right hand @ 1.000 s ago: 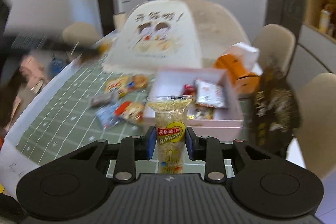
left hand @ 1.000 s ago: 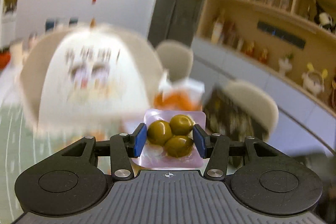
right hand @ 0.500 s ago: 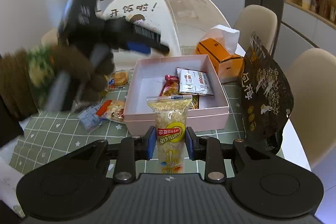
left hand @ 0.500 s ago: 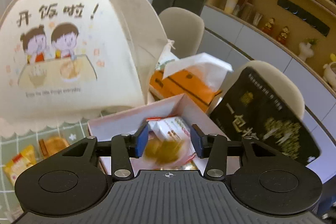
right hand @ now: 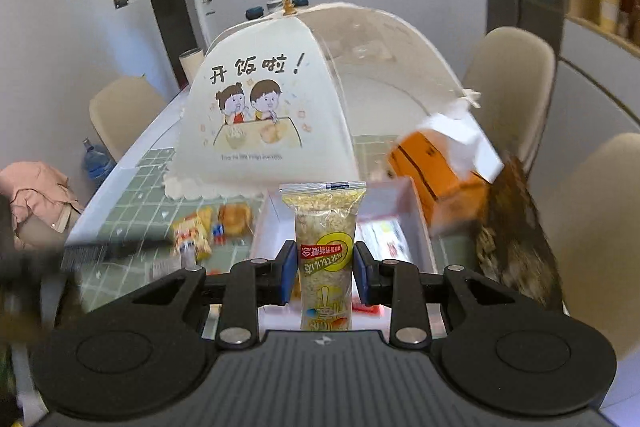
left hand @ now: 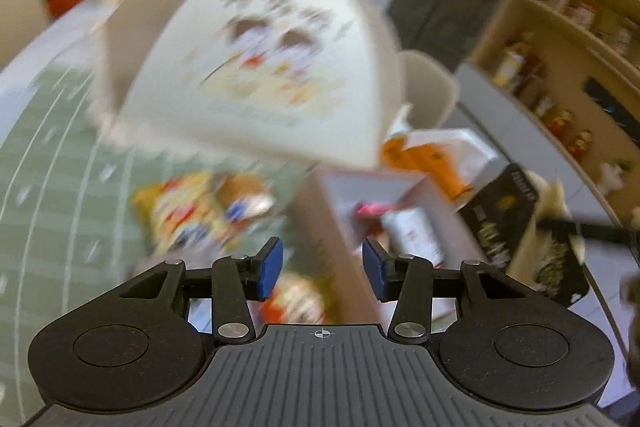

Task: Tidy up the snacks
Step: 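Carry candies and corn-stick bag into the pink box and open both tools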

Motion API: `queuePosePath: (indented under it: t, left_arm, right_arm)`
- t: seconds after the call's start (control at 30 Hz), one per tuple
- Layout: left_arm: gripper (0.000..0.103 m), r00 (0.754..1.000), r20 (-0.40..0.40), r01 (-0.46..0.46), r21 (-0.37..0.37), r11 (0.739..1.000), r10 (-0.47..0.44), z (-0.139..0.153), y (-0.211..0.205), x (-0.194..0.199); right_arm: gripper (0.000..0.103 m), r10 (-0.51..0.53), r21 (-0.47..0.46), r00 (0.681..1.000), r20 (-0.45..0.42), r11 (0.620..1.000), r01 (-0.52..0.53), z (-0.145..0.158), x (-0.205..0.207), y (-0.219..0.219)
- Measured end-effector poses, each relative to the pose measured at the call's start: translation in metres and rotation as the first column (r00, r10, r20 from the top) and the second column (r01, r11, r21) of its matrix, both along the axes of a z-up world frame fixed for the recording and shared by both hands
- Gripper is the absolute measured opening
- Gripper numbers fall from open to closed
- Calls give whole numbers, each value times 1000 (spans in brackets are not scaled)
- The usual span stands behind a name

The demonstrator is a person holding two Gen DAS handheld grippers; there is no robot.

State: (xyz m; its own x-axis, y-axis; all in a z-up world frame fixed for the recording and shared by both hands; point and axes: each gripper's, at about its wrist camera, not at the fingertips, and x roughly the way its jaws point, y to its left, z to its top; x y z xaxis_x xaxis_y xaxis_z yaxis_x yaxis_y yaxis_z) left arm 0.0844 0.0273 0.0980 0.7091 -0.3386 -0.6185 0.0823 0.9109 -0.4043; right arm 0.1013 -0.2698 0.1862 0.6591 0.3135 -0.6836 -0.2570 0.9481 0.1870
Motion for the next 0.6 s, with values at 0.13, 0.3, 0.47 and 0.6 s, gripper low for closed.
queuePosePath:
  t: [0.13, 0.3, 0.47, 0.6]
  left_arm:
    - [49, 995, -83, -50, 50, 998, 54, -17, 21, -11]
    - [49, 991, -116, -61, 83, 995, 70, -32, 36, -25]
    - [49, 998, -64, 20, 107, 994, -13, -32, 23, -18]
    - [49, 996, -77, 59, 137, 989, -48, -41, 2, -2]
  right_arm:
    - [37, -37, 39, 994, -99, 998, 41, -16, 51, 16]
    - [49, -29, 24, 995, -99, 999, 32, -34, 39, 26]
    - [55, 35, -72, 996, -88, 997, -41, -63, -8, 47]
    - [56, 74, -133, 990, -116, 987, -89, -92, -46, 62]
